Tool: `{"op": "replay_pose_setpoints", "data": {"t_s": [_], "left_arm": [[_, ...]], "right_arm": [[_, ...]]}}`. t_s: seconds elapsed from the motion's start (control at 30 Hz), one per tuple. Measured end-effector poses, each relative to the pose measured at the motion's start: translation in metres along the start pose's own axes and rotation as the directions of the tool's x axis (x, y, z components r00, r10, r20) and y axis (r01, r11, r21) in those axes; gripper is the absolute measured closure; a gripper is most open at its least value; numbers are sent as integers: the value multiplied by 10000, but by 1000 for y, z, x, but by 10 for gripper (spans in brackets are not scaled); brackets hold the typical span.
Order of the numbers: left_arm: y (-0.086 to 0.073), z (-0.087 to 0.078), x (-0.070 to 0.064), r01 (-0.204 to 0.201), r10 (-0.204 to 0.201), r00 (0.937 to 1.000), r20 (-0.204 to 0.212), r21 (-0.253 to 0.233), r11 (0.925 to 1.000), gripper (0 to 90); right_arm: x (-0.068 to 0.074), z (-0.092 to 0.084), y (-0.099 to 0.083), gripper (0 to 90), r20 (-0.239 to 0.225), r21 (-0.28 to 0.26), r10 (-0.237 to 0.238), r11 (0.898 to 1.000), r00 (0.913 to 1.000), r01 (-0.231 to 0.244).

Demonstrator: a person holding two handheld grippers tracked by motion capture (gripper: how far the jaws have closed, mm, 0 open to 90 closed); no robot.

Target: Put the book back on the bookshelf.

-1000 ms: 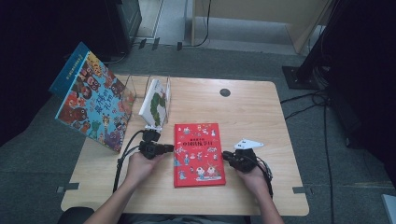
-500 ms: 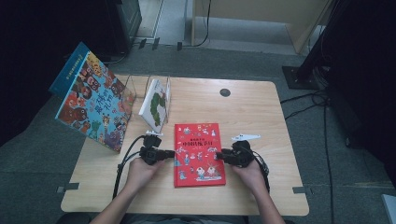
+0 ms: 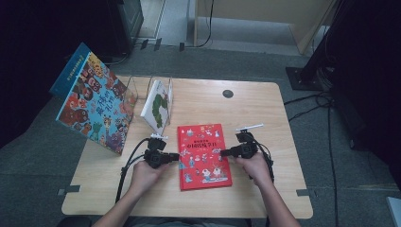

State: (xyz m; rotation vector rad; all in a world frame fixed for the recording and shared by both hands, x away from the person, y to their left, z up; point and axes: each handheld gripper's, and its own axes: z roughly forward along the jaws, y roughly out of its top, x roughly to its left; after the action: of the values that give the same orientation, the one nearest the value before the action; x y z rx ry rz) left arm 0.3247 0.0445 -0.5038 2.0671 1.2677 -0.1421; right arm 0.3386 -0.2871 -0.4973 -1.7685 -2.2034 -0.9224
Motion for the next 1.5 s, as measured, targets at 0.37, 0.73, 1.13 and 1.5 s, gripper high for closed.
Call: {"op": "replay_pose_setpoints", "data": {"t_s": [0.37,0.73,1.13,1.5], "left_arm": [[-1,0,1,95,-94,9999,75,-63,9999,865],[-1,1,0,114,-114,9999,69,-20,9999,872],[-2,1,-2,40,-40,10000,-34,-17,10000,900],[-2,2,-3,249,-260,9988,417,247,9994,900]], "right_arm": [[5,1,6,668,358,324,263,9991,9990,-275],[6,0,9,679,423,643,247,9976,9988,-274],[6,-7,11,693,58,545,416,9976,9991,-418],[23,-32,22,694,46,210,-131,9997,9999,130]]}}
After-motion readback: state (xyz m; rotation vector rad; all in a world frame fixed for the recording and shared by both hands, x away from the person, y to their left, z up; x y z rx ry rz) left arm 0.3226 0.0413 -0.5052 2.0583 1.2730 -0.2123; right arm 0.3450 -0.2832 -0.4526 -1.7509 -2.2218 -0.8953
